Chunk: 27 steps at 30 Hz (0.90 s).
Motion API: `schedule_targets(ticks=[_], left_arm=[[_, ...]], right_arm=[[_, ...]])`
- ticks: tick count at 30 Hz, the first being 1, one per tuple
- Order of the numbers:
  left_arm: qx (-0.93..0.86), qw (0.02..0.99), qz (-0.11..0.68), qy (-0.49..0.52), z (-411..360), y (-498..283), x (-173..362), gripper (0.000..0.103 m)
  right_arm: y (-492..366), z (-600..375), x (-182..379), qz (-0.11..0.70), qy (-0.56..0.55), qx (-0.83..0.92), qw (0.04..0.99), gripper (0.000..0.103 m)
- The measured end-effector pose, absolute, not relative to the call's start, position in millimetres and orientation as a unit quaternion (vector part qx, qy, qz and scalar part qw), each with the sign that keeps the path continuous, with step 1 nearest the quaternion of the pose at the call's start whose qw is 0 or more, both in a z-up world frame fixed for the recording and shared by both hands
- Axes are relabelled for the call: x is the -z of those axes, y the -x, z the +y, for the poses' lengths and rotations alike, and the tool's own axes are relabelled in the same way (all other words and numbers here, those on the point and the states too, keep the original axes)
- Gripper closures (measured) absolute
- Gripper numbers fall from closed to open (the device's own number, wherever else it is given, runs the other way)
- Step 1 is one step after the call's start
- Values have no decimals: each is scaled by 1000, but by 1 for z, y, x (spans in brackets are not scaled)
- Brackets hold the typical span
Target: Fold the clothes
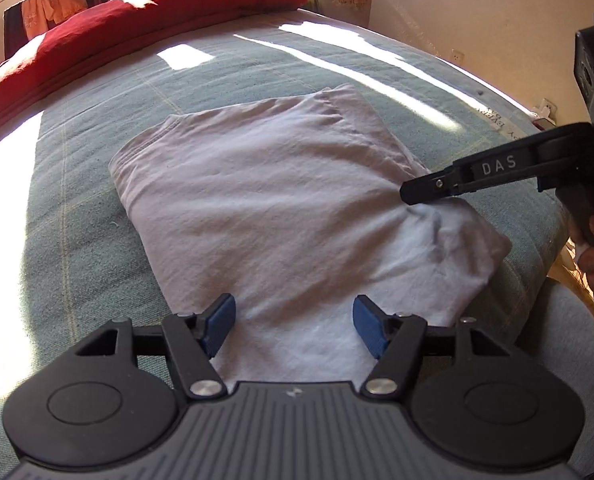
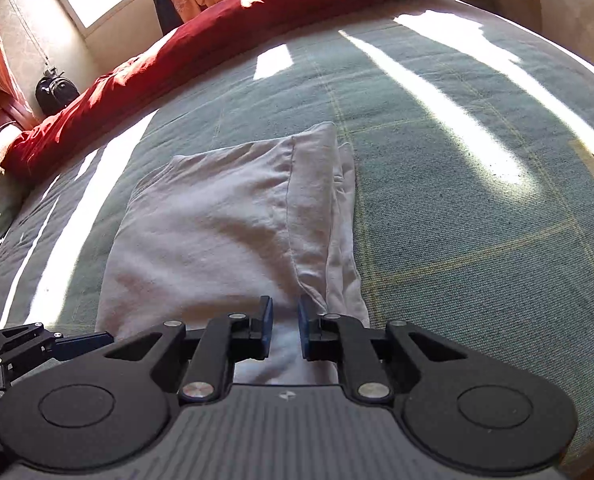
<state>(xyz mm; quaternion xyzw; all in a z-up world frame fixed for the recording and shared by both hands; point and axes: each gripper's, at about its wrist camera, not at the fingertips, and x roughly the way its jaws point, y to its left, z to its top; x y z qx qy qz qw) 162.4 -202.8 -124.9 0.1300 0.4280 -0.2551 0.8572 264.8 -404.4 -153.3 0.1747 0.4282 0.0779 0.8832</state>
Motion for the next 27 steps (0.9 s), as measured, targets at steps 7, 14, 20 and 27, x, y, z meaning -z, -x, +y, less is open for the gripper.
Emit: schedule_targets(ticks=[7,14,20,27], left_arm=[[290,849,423,-127,-207,-144,112,37],[275,835,454,-145,-205,-118,132,37],[263,852,435,-124,-185,-123,107,37],[250,875,392,-137,-182,-177,84,37]], right_arm=[[-246,-392,136,418,-165,-100,888,77],[-226,-395,151,441,-149,-71,882,77],[-202,-412,142,427,-173,-70,885,73],[-216,-404,126,399,-165,-92,897,69]])
